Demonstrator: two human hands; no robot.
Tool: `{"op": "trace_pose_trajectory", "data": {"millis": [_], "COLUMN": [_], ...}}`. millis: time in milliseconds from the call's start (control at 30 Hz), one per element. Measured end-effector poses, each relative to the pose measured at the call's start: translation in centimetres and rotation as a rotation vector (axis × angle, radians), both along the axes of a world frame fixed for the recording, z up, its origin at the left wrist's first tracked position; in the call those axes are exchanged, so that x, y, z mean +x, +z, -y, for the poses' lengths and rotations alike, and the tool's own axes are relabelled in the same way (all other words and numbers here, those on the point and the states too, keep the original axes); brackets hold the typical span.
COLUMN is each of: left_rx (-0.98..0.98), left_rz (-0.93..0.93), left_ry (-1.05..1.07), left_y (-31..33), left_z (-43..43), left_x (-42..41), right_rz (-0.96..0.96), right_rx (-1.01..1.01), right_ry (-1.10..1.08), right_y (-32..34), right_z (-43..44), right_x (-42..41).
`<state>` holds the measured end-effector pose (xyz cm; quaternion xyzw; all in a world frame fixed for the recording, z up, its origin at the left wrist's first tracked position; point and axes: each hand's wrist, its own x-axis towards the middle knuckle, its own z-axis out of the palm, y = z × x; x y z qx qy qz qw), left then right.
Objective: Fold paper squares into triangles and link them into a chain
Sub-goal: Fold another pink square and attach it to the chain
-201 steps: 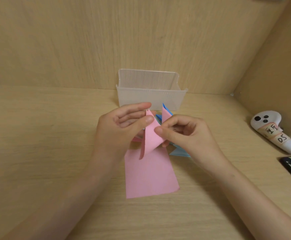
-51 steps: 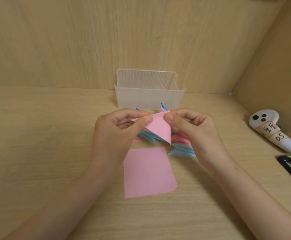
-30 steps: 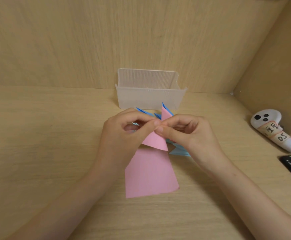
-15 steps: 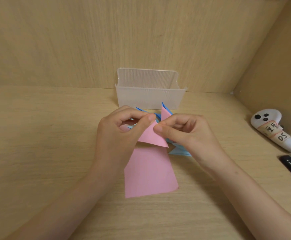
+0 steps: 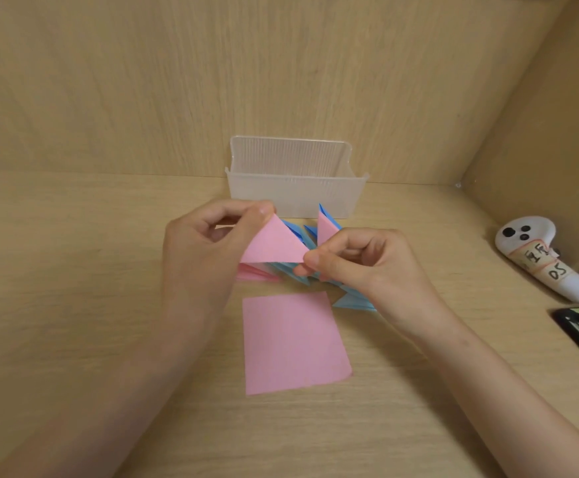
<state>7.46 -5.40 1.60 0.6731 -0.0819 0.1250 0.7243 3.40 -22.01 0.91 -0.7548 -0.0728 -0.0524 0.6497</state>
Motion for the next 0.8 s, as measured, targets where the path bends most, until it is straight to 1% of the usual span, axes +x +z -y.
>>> {"op": "trace_pose_trajectory", "data": {"millis": [400,500,567,700,800], "left_rx": [-0.023,-0.094,-0.101,0.043,0.094], "left_rz": [-0.06,-0.078,-0.062,-0.023,0.018], "left_ry": [0.014,0.07,0.082,-0.046,-0.149], "left_y": [-0.4,-0.3,-0.3,-0.7,-1.5], "left_z": [0.3,-0.3,-0.8,0.4,1.3], "left_x": [-0.1,0.6,1.0,0.1,-0.7], "right_rz": [-0.017,-0.013,0.008,0.044,0.019], "right_rx": [-0.029,-0.051,-0.024,0.044,0.035], "right_ry": [-0.009,-0.042,-0.088,-0.143,-0.122], "right_y": [0.5,0.5,0.5,0.6,0.3], "right_z": [0.1,0.4,0.5,0.2,-0.2], "right_x": [-0.1,-0.1,-0.1,0.0,-0.1]}}
